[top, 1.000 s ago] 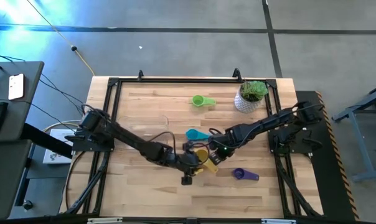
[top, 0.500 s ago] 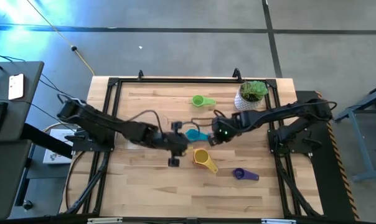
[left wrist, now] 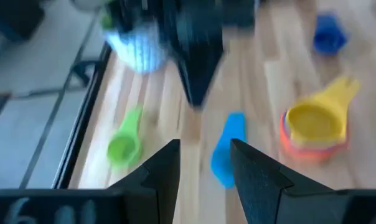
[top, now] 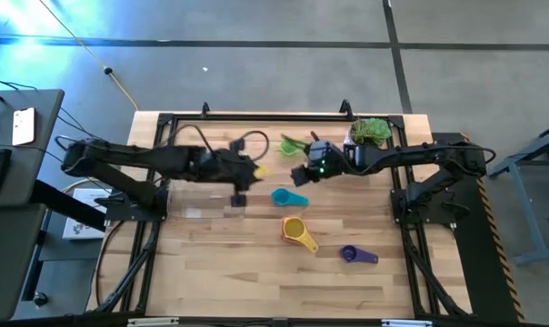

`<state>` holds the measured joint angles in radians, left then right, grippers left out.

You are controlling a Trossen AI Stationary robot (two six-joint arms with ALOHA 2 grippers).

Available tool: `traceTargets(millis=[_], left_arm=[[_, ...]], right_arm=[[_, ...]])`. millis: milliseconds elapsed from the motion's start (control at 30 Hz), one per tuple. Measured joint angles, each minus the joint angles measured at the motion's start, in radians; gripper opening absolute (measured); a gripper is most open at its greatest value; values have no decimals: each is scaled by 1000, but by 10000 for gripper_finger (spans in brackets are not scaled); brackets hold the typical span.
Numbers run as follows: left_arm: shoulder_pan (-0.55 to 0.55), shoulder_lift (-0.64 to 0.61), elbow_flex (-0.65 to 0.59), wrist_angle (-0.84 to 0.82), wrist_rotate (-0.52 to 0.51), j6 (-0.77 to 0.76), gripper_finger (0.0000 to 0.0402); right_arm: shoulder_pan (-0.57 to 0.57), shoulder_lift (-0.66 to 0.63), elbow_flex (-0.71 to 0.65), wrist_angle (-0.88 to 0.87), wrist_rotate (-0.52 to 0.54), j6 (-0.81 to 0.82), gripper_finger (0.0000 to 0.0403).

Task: Nest measuring cups in basket
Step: Stack the green measuring cup into the yellow stacked measuring cups

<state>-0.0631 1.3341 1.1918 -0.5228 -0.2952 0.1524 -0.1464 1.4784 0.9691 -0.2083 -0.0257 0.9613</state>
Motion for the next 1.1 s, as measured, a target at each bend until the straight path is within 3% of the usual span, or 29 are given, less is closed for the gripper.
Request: traceTargets(millis=[633, 900, 1100], left_arm=[[311, -151, -1, -76, -3, 52, 131], [443, -156, -1, -83, -3, 43, 131], [529, -156, -1, -83, -3, 32, 131]], right_arm=[[-226, -3, 0, 486, -68, -490, 73], [-372, -3, 0, 569, -220, -529, 115], [-436, 0, 53, 520, -290, -723, 133]])
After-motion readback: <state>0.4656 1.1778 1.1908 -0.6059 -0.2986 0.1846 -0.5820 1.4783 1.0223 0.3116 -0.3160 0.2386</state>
